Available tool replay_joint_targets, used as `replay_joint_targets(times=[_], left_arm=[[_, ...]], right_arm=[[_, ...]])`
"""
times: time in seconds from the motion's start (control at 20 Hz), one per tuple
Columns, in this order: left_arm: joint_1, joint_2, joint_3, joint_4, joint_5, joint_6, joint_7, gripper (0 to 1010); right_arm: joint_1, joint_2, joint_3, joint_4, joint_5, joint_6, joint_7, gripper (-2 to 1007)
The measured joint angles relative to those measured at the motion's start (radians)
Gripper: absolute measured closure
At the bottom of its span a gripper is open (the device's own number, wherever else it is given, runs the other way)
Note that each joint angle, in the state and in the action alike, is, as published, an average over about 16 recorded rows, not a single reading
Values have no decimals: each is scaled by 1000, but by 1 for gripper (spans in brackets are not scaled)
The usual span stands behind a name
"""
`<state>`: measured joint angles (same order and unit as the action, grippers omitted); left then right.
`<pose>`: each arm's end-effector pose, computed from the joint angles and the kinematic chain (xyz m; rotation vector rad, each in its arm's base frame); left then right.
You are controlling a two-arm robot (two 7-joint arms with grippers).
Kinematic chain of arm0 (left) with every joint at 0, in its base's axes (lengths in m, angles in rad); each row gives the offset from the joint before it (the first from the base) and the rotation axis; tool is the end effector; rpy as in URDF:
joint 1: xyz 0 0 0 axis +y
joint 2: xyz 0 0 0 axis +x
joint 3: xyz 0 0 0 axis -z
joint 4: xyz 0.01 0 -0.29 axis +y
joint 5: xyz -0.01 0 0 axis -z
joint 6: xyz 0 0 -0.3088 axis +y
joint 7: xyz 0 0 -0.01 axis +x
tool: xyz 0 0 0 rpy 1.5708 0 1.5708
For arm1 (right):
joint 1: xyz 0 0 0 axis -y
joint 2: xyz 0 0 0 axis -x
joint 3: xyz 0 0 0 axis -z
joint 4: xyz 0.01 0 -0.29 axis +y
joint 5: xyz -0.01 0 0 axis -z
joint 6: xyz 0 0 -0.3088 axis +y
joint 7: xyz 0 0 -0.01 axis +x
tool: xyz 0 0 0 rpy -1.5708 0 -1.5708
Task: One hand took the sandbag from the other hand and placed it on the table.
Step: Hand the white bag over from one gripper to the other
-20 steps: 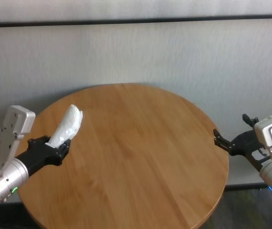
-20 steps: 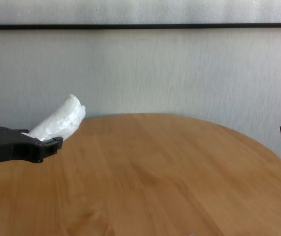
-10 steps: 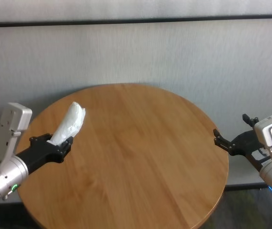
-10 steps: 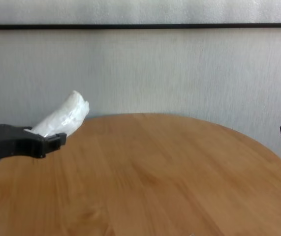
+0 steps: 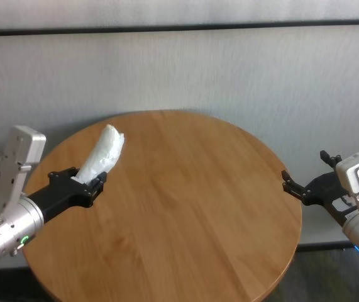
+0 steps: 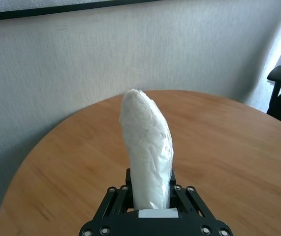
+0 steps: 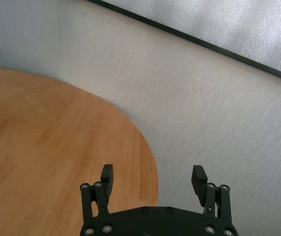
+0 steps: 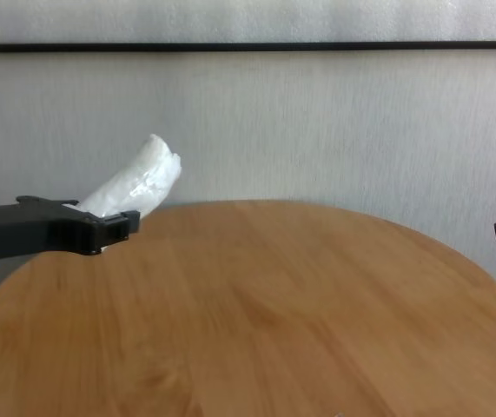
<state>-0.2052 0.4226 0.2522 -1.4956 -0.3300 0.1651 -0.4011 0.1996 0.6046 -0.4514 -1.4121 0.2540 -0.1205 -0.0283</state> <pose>0.3771 0.0586 -0.2591 0.1898 0.0269 0.9816 0.3581 -0.0826 -0.3022 -0.3042 -0.2850 -1.2480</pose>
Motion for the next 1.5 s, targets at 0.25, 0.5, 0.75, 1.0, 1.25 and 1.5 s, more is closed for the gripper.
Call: replay_joint_targets(times=[0.25,0.5,0.75,1.0,1.25,1.5], left_arm=[[-9,0,19,-18,-12,4,1,650],[-14,-3,41,-41,-21,11,6,650],[-17,-7,65,-67,-29,18,9,650],[-20,-11,90,-91,-34,23,11,650],[-28,-19,115,-109,-37,25,12,650],[-39,-28,137,-123,-40,25,12,650]], right_arm=[[0,0,0,0,0,0,0,4],[0,0,0,0,0,0,0,4],[0,0,0,0,0,0,0,4],[0,0,0,0,0,0,0,4],[0,0,0,0,0,0,0,4],[0,0,0,0,0,0,0,4]])
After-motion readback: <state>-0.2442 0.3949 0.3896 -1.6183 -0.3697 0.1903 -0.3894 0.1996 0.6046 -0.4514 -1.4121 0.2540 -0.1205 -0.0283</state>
